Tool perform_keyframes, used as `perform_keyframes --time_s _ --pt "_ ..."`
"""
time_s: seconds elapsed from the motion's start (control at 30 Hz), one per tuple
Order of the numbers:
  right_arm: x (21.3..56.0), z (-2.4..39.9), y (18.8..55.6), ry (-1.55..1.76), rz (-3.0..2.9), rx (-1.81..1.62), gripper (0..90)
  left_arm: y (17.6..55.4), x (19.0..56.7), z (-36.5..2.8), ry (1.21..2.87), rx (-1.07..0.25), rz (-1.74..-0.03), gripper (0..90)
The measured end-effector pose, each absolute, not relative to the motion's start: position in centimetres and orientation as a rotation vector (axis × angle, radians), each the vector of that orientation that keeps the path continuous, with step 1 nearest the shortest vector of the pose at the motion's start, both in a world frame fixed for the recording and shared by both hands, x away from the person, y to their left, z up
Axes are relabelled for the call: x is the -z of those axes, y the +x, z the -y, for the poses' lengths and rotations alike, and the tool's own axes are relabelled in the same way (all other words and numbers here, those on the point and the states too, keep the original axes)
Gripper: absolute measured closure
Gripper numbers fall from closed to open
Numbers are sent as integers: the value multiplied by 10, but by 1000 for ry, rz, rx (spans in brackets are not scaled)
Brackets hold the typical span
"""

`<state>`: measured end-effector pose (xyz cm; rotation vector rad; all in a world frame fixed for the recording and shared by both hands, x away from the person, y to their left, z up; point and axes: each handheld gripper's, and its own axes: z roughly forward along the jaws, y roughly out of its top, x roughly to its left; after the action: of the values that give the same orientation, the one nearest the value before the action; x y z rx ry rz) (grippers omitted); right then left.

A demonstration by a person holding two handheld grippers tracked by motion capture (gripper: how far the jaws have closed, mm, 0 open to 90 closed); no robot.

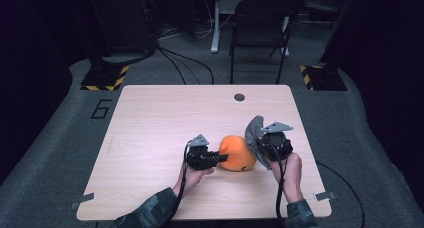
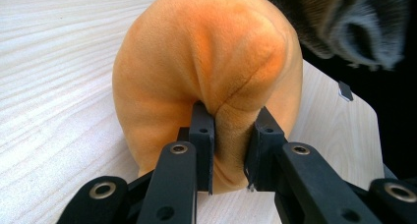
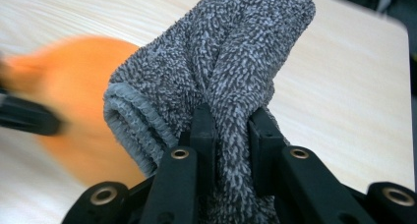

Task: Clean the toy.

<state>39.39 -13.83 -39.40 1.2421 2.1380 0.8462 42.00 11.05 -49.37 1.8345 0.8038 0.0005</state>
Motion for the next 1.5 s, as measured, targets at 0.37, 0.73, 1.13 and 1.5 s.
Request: perform_keyframes --time_s 0.37,0.73,1.13,1.5 --pt "418 107 397 1188 -2226 -780 768 422 496 -110 1841 -9 -806 746" --pt "426 108 400 1188 -2230 -773 776 423 496 -112 1848 -30 -769 509" --pt "428 110 401 1210 -2223 -789 776 417 499 -105 1913 -207 -688 533" --pt "404 79 383 1002 -2189 -886 771 414 497 -104 1901 -246 -689 753"
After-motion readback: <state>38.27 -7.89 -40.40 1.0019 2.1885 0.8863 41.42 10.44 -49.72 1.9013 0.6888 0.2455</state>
